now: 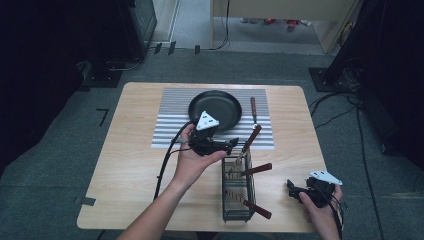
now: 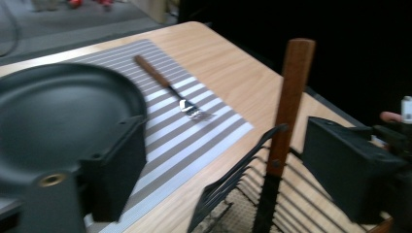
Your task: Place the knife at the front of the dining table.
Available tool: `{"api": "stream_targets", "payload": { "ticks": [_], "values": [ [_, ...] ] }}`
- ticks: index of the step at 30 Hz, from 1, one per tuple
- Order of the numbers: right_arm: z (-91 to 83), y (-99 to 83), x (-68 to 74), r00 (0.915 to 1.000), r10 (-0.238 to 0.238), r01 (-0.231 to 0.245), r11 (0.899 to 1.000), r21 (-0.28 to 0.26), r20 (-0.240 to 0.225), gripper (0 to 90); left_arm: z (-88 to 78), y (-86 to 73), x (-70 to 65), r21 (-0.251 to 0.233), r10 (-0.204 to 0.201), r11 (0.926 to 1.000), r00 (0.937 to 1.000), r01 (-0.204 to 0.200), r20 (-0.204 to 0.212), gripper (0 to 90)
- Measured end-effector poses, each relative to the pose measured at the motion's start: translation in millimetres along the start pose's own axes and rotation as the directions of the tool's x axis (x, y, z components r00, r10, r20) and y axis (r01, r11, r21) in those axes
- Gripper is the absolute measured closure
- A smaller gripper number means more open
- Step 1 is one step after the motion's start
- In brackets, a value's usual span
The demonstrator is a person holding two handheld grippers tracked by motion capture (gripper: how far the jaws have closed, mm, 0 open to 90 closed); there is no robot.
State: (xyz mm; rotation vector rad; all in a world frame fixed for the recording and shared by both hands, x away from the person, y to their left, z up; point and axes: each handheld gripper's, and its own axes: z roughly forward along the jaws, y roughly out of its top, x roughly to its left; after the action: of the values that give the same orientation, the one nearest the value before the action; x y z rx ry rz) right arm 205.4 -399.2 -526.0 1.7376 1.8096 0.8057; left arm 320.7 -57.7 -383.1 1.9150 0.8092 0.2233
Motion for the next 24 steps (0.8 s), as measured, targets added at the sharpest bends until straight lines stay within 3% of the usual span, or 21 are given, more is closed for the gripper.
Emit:
{"api": "stream_targets", "payload": {
  "ticks": [3, 5, 8, 13, 16, 20, 24],
  "values": [
    [-0.2, 0.0, -0.3, 1.0000, 0.004, -0.004, 1.000, -0.001, -0.003, 0.5, 8.4, 4.5, -6.1, -0.015, 0.037, 0.9992, 0.9984, -0.036, 0.042, 34.1],
    [-0.1, 0.0, -0.3, 1.0000, 0.002, -0.002, 1.000, -0.001, -0.002, 0.5, 11.2, 5.6, -7.2, -0.025, 0.034, 0.9992, 0.9980, -0.032, 0.053, 36.5],
    [-0.1, 0.0, -0.2, 1.0000, 0.003, -0.003, 1.000, -0.001, -0.002, 0.5, 19.9, 9.4, -7.8, -0.025, 0.013, 0.9996, 0.9945, -0.011, 0.104, 41.2],
    [-0.1, 0.0, -0.3, 1.0000, 0.001, -0.001, 1.000, 0.000, -0.001, 0.5, 33.4, 14.0, -8.8, 0.025, 0.013, 0.9995, 0.9891, -0.017, 0.147, 50.7],
    [-0.2, 0.0, -0.4, 1.0000, 0.002, -0.002, 1.000, 0.000, -0.002, 0.4, 37.4, 15.7, -8.2, 0.047, 0.012, 0.9987, 0.9884, -0.019, 0.152, 54.8],
    [-0.2, -0.1, -0.5, 1.0000, 0.003, -0.003, 1.000, -0.001, -0.003, 0.5, 45.9, 21.0, -4.3, 0.099, -0.040, 0.9949, 0.9789, 0.020, 0.200, 54.7],
    [-0.2, -0.1, -0.8, 1.0000, 0.003, -0.003, 1.000, -0.002, -0.005, 0.5, 53.2, 22.9, -6.6, 0.146, -0.035, 0.9894, 0.9753, 0.003, 0.218, 57.6]
  ]
}}
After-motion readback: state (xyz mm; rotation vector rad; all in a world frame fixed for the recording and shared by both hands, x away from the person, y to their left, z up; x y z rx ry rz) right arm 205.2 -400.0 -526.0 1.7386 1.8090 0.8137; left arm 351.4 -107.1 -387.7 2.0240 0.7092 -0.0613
